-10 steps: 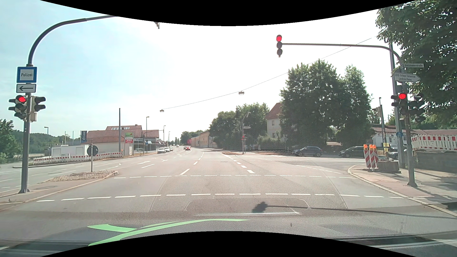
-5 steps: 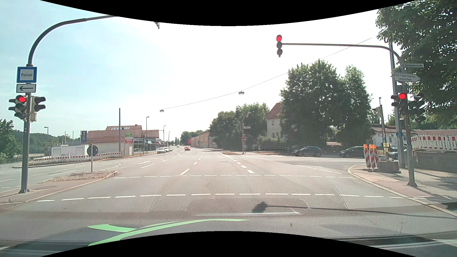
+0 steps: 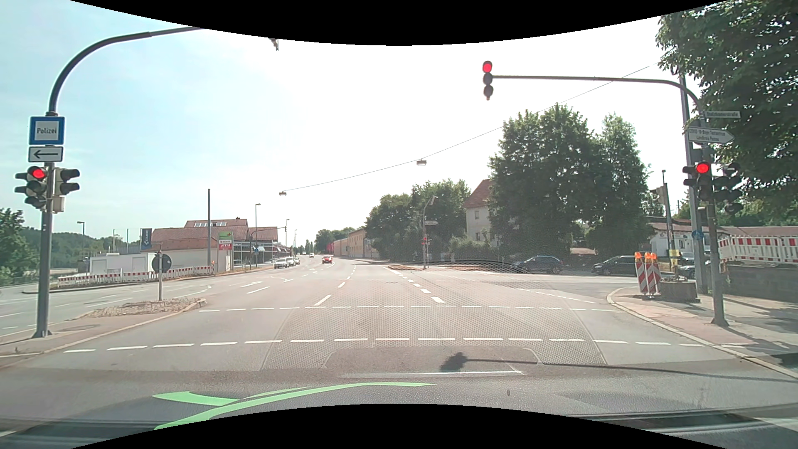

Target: Follow the waypoints while adhering to traffic rules and regulations

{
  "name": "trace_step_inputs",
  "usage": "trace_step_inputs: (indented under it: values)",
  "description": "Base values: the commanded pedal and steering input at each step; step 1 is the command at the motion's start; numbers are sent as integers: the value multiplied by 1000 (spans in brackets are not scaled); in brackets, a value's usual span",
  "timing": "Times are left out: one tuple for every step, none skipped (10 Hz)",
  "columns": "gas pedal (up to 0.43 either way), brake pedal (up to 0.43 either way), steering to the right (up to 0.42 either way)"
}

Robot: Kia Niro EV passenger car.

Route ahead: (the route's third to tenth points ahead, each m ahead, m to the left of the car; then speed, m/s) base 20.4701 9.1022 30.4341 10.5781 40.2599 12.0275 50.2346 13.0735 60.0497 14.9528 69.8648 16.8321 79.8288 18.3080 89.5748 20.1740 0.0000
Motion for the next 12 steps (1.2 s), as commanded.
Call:
trace_step_inputs:
  values:
    - [0, 341, -12]
    - [0, 341, -11]
    - [0, 341, -12]
    - [0, 341, -12]
    - [0, 341, -12]
    - [0, 341, -11]
    - [0, 341, -12]
    - [0, 341, -12]
    - [0, 341, -12]
    - [0, 341, -11]
    - [0, 341, -11]
    - [0, 341, -12]
